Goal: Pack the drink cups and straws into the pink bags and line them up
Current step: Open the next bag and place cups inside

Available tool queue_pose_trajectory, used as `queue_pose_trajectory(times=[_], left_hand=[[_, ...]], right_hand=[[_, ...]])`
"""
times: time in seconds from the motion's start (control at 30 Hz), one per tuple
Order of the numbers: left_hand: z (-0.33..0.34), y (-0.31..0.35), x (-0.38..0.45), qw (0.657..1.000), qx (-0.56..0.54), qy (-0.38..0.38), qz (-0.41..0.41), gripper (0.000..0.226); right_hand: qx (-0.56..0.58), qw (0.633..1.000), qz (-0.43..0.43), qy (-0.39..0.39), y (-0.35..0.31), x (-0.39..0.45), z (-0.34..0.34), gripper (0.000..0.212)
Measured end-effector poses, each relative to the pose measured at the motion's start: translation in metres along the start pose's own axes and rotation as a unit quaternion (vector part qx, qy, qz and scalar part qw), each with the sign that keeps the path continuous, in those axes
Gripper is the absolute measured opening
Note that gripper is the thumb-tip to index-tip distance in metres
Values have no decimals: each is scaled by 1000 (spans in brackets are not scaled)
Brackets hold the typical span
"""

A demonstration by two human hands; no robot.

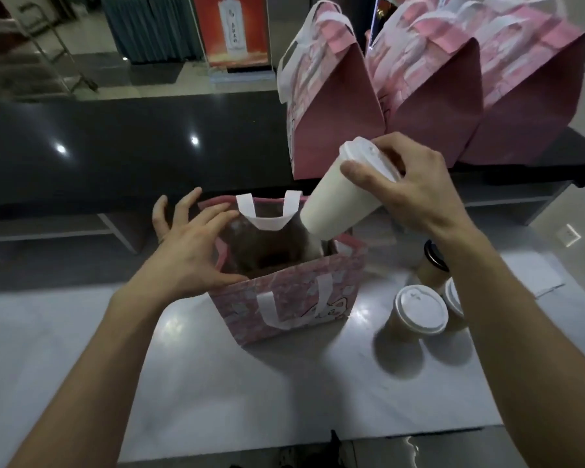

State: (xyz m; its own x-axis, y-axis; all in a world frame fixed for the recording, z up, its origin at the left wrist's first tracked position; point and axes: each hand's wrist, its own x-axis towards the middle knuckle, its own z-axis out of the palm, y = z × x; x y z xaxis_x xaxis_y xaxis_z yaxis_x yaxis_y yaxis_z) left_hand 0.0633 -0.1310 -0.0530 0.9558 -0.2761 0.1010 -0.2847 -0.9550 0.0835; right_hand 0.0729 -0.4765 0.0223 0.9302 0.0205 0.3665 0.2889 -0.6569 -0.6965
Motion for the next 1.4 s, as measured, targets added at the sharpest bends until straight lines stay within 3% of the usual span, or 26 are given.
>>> queue_pose_trajectory(times=[0.1, 0.23, 0.33, 0.5, 0.63, 0.9, 1.13, 1.2, 1.3, 1.4], left_hand=[[2, -1, 0, 994, -76, -73, -6, 141], [4, -4, -4, 979, -172, -104, -30, 159], [6, -9, -3, 969, -214, -121, -27, 166], [5, -11, -3, 963, -229, -141, -17, 172], [4, -14, -7, 967, -221, -128, 22, 175], [6, -20, -11, 967, -222, -108, 57, 175], [8, -17, -12, 966, -228, -92, 74, 172], [10, -16, -11, 967, -223, -85, 87, 168], [10, -16, -6, 975, -181, -71, 103, 155], [2, -14, -3, 986, -130, -23, 100, 117]], right_hand=[[13, 996, -20, -80, -6, 0, 18, 74], [-28, 977, -43, -207, -12, 3, 39, 84], [-75, 944, -57, -315, -20, 8, 55, 91], [-215, 879, -115, -409, -26, 13, 105, 86], [-274, 839, -149, -445, -24, 17, 156, 83], [-337, 782, -170, -497, -7, 22, 210, 107], [-298, 792, -164, -506, -2, 9, 228, 69], [-291, 794, -160, -509, -1, 8, 226, 71], [-305, 791, -142, -512, -4, 8, 213, 95], [-301, 803, -109, -504, -18, 9, 184, 87]])
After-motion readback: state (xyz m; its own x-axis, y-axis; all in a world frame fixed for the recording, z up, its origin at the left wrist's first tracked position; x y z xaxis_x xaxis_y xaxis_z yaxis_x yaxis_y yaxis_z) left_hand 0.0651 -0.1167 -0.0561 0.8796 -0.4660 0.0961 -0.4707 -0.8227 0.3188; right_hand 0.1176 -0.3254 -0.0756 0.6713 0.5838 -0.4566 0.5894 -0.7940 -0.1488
